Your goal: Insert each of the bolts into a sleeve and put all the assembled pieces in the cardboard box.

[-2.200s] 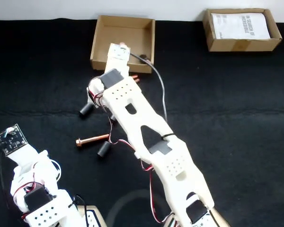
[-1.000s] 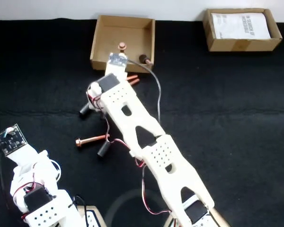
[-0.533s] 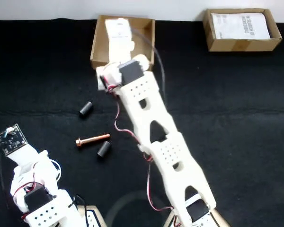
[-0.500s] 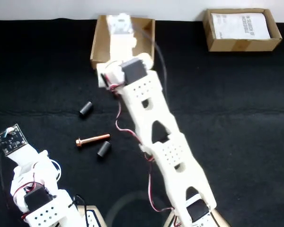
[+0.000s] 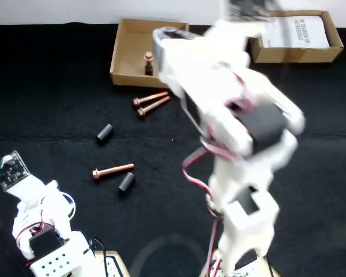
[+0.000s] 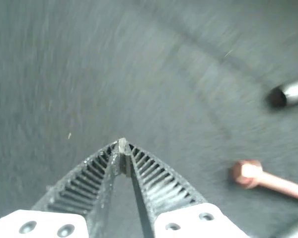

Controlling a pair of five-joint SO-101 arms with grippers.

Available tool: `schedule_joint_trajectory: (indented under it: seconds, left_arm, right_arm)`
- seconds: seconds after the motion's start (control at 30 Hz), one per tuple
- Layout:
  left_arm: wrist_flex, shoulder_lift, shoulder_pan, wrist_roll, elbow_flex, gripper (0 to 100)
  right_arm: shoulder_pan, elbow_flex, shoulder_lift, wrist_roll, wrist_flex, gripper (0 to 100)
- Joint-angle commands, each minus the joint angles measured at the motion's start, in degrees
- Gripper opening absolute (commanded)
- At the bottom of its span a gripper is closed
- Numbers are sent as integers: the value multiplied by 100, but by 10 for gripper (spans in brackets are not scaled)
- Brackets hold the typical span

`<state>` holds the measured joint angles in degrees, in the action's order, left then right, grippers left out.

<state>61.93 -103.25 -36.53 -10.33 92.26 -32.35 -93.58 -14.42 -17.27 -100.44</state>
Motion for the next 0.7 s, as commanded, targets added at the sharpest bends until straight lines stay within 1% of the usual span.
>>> schedule_joint_trajectory:
  seconds: [0.0, 0.2, 0.37, 0.43, 0.53, 0.67]
  left_arm:
    - [18, -40, 655, -26, -1024, 9]
    - [422, 163, 1851, 290, -2633, 9]
    - [510, 1314, 2176, 246, -3670, 9]
    - [510, 1938, 2273, 44, -4101, 9]
    - [519, 2897, 2536, -475, -4796, 9]
    - [510, 4127, 3125, -1187, -5719, 9]
  right_arm:
    - [180, 804, 1358, 97, -75, 6]
    - [382, 3407, 3363, 97, -66, 6]
    - [866, 5376, 4752, 88, -48, 6]
    - [1068, 6044, 5235, 88, -40, 6]
    - [1323, 6985, 5859, 79, -40, 6]
    - [1675, 8057, 6545, 79, 48, 6]
